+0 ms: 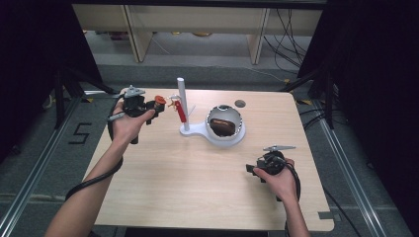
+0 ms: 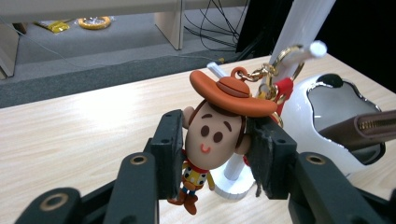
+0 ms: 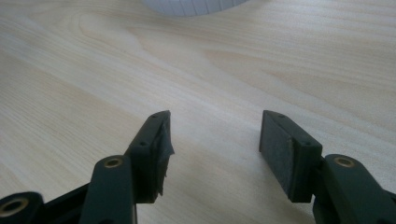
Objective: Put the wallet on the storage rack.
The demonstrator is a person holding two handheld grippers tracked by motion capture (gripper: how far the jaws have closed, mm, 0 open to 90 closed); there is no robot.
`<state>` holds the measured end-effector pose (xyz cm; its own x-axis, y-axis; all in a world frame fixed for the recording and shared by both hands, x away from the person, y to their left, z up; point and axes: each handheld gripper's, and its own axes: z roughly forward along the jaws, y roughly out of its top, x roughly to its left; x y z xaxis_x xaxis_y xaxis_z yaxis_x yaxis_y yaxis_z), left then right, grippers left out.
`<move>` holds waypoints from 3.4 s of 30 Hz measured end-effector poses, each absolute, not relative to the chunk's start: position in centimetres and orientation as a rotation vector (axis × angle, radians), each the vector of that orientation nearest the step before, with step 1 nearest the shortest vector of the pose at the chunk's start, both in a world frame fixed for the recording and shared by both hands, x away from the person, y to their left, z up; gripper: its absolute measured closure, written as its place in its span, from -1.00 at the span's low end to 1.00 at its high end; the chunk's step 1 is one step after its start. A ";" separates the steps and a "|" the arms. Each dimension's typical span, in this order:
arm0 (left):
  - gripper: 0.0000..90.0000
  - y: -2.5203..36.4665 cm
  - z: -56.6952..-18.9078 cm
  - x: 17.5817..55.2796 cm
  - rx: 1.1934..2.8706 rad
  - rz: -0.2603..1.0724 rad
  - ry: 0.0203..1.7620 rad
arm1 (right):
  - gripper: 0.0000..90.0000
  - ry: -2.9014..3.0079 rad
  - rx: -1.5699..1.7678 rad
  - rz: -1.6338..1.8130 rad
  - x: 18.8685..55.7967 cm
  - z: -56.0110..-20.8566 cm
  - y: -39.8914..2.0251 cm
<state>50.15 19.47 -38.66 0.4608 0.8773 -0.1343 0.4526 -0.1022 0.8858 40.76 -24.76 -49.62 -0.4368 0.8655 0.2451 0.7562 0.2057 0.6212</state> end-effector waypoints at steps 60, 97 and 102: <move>-0.13 17.5 -42.4 47.7 1.849 0.535 1.007 | -0.02 2.290 1.563 1.068 40.7 -49.6 -24.7; -0.32 25.5 -51.7 38.2 1.722 0.592 1.128 | -0.05 2.245 1.556 1.091 40.3 -49.4 -25.2; -0.32 25.6 -52.2 37.9 1.696 0.622 1.109 | -0.06 2.238 1.531 1.100 40.3 -49.6 -25.4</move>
